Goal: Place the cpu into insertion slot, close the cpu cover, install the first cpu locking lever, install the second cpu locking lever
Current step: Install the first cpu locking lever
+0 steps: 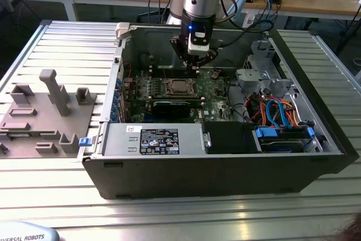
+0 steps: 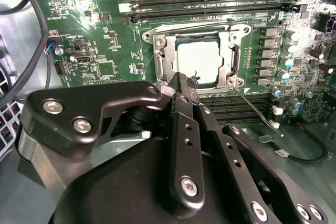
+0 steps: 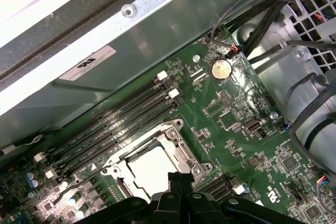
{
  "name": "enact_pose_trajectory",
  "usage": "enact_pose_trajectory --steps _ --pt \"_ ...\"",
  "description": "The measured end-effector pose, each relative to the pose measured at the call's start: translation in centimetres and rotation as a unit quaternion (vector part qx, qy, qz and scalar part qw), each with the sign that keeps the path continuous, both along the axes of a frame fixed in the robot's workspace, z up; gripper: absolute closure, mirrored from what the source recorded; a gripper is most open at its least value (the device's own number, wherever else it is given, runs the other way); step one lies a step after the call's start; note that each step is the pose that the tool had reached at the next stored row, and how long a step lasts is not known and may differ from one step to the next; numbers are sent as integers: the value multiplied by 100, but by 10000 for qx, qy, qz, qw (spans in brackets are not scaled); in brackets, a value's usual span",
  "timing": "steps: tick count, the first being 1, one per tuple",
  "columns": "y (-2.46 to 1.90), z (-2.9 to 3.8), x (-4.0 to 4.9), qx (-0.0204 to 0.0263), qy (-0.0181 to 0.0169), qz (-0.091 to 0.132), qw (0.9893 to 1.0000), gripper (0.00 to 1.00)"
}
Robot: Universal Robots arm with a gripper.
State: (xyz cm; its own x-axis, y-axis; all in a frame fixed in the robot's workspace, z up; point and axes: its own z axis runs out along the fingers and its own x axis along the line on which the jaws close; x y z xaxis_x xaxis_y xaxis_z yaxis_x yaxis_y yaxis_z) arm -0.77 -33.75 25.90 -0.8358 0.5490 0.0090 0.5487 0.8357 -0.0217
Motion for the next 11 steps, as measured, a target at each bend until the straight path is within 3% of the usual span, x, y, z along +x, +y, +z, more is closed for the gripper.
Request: enact_pose_trajectory --steps 11 --pt "0 0 0 0 0 60 10000 89"
